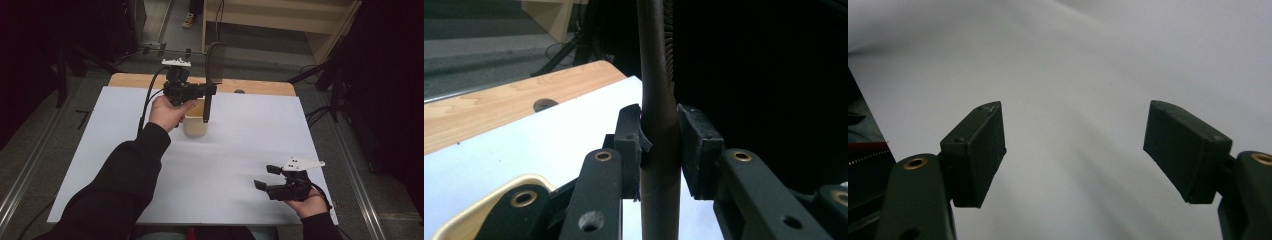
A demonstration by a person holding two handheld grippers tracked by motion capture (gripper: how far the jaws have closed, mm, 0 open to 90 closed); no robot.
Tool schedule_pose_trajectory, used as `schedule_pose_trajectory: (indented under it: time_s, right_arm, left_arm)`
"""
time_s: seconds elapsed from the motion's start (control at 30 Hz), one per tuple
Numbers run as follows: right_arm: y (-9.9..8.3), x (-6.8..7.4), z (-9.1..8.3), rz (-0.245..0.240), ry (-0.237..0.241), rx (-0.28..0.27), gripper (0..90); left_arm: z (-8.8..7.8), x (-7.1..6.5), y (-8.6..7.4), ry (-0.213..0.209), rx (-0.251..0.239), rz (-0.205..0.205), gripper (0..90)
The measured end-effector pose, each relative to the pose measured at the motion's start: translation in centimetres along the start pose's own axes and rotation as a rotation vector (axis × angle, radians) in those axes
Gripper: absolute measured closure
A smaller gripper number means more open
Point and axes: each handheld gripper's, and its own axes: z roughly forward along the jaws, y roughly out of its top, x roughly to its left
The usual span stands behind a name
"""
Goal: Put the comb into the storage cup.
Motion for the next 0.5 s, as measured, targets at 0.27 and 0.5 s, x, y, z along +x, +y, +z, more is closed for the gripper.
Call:
schedule_pose_trajectory:
  time_s: [0.27, 0.5]
  right_arm:
    - [0.0, -0.1, 0.0, -0.001, -0.002, -0.001, 22.7]
    - [0.0, -0.1, 0.0, -0.001, -0.004, -0.001, 22.7]
  left_arm:
    - [0.2, 1.1, 0.7, 0.010, -0.021, -0.025, 72.9]
    - [0.5, 1.3, 1.3, 0.040, -0.038, 0.005, 72.9]
